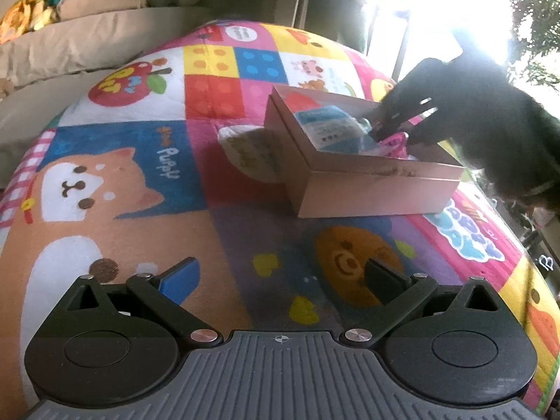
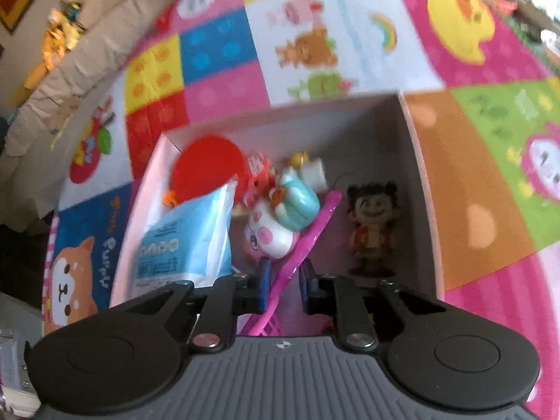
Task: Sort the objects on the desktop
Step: 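Grasp the pink toy net with the right gripper and lower it into the box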
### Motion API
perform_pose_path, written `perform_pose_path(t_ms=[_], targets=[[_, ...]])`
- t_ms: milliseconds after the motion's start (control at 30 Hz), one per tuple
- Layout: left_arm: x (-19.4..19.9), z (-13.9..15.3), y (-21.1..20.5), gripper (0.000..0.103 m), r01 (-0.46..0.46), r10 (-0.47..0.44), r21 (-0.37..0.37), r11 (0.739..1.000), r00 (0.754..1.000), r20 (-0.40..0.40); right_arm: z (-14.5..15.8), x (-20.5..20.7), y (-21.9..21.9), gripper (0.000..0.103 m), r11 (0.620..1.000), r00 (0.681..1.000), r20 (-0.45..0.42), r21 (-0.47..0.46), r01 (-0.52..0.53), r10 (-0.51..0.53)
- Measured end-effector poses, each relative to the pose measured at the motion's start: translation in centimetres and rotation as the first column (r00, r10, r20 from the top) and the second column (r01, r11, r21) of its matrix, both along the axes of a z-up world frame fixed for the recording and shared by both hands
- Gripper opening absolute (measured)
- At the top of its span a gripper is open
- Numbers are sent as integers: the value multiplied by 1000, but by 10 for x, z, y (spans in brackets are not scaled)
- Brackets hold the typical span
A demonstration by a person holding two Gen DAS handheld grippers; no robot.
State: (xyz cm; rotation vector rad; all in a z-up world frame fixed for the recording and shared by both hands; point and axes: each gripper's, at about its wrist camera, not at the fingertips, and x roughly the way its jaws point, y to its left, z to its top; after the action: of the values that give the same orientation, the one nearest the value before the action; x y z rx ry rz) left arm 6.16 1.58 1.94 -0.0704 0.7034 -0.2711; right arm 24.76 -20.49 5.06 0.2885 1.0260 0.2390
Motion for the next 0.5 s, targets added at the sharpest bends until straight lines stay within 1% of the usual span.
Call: perform_pose_path(t_ms=[67,167,200,233,267,333,367,433,467,500], targets=[[1,-1,2,103,-6,6,-2,1000,1000,-3,15,-8,-10,8,999,999,38,33,-5,4],[3,-3,1,103,-11,11,-13,1000,1000,-8,36,-20,-15,7,998,985,165,41,-46,38],[3,-3,0,103,-10,9,-17,1000,1000,-10,38,-19,-14,7,997,979,198,35,-62,54],[3,-3,-1,103,-6,6,-20,1000,1000,-11,38,-18,-13,8,996,975,211,38,-80,71],[2,-3,-3,103,-2,1,-19,1000,1000,-11,34,-15,-13,8,994,975,209,51,-92,80],[0,-3,-5,103,10,-10,-13,1000,1000,-8,22,-4,-9,8,990,979,175,75,-123,108],[-1,-2,-5,103,12,-12,-10,1000,1000,-8,14,1,-8,8,990,981,157,71,-125,113],[-2,-2,-3,103,10,-10,-4,1000,1000,-6,-2,11,-2,8,993,986,122,17,-117,115],[-2,-1,-2,103,5,-5,-3,1000,1000,-6,-6,15,-2,9,993,986,119,5,-115,114],[-2,-1,0,103,0,0,-3,1000,1000,-7,-8,15,-2,9,993,985,126,17,-117,114]])
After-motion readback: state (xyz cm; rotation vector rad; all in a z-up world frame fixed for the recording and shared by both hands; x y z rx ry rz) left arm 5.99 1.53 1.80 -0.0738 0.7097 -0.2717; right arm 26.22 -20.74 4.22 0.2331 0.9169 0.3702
